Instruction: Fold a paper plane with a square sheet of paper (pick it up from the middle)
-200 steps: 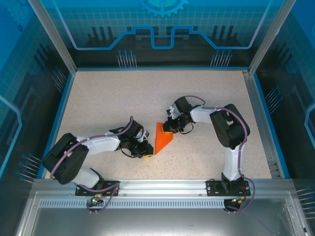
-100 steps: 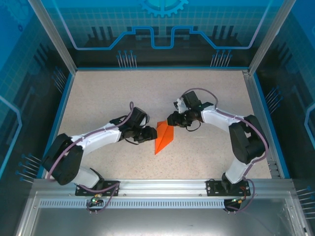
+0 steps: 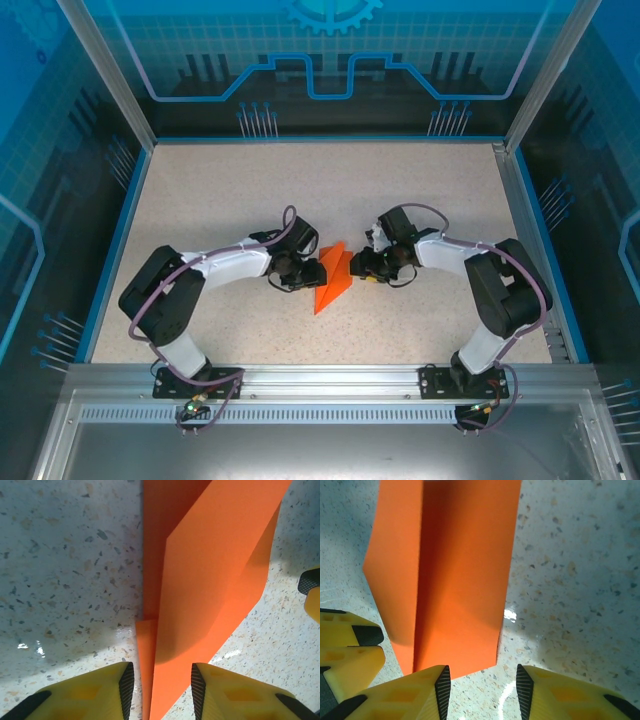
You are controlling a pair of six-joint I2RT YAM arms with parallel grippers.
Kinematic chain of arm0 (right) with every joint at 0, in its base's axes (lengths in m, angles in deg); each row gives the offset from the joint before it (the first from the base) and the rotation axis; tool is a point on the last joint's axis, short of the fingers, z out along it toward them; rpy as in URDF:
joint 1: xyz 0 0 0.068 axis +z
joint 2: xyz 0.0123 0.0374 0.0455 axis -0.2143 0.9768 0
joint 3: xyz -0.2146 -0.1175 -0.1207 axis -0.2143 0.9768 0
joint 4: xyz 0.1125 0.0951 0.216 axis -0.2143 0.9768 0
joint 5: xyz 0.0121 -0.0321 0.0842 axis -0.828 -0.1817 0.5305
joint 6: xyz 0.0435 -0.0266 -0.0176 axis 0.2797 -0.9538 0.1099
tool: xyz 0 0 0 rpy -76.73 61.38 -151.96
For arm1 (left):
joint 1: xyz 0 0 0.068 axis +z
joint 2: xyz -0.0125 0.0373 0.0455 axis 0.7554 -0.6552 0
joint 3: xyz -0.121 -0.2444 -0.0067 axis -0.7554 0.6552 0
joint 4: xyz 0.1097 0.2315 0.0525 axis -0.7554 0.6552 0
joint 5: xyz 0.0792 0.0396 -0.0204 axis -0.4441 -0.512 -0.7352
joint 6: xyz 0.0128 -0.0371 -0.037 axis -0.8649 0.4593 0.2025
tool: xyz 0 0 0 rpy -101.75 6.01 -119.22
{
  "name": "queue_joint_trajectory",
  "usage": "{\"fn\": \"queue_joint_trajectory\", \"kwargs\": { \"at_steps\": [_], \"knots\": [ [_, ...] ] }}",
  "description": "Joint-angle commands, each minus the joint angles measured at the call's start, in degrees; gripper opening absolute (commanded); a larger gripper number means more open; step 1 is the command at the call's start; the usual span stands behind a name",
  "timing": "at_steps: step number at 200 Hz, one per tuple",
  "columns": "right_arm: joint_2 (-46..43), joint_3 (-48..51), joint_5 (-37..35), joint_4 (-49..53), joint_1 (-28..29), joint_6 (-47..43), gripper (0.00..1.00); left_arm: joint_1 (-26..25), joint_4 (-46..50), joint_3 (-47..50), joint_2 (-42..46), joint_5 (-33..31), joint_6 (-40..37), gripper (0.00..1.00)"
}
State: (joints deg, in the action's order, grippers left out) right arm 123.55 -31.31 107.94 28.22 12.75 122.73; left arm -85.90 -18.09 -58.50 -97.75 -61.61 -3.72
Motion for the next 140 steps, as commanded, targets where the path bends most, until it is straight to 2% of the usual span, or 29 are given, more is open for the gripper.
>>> {"fn": "queue_joint_trajectory", "kwargs": {
  "at_steps": [1, 140],
  "knots": [
    [0.67, 0.71, 2.18, -1.93, 0.59, 1.22, 0.42, -0.6, 3.09, -1.82, -0.94, -2.33, -1.19, 0.36],
    [5.28, 0.49, 4.76, -5.29, 1.84, 1.73, 0.4, -1.28, 3.75, -2.98, -3.88, -3.58, -1.16, 0.32]
  ]
}}
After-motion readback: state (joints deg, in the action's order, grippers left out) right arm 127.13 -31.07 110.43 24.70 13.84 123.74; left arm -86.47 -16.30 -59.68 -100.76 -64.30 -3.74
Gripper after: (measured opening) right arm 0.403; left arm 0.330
